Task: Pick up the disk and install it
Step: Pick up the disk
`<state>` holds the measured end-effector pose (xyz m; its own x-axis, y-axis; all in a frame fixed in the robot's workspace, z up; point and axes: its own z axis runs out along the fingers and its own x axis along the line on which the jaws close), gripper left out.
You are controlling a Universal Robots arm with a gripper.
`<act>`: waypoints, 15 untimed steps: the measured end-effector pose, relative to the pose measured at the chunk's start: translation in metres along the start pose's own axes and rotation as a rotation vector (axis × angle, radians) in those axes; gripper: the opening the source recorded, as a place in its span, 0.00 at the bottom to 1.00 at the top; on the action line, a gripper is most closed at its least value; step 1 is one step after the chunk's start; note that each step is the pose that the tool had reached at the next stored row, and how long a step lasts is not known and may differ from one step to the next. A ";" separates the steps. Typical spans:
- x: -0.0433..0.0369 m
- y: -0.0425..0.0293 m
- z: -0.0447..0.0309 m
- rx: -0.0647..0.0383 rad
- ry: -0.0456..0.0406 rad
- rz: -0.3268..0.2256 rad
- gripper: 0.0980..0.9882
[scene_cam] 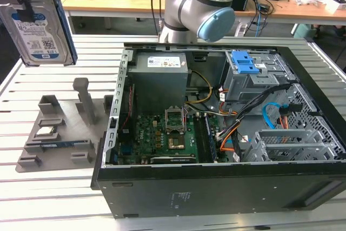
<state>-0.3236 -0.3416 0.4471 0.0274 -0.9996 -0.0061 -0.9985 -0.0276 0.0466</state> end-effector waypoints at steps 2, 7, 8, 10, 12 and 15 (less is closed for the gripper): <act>0.0000 -0.0001 -0.0034 0.000 0.0000 0.000 0.28; 0.0000 -0.0006 -0.0125 -0.001 0.0000 0.000 0.28; -0.0001 -0.0006 -0.0139 -0.001 -0.0001 0.000 0.28; -0.0001 -0.0009 -0.0187 -0.001 0.0000 0.000 0.28; -0.0001 -0.0011 -0.0217 -0.001 0.0000 0.000 0.28; -0.0001 -0.0012 -0.0257 -0.002 -0.0001 0.000 0.28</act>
<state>-0.3212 -0.3415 0.4727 0.0273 -0.9996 -0.0061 -0.9985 -0.0275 0.0482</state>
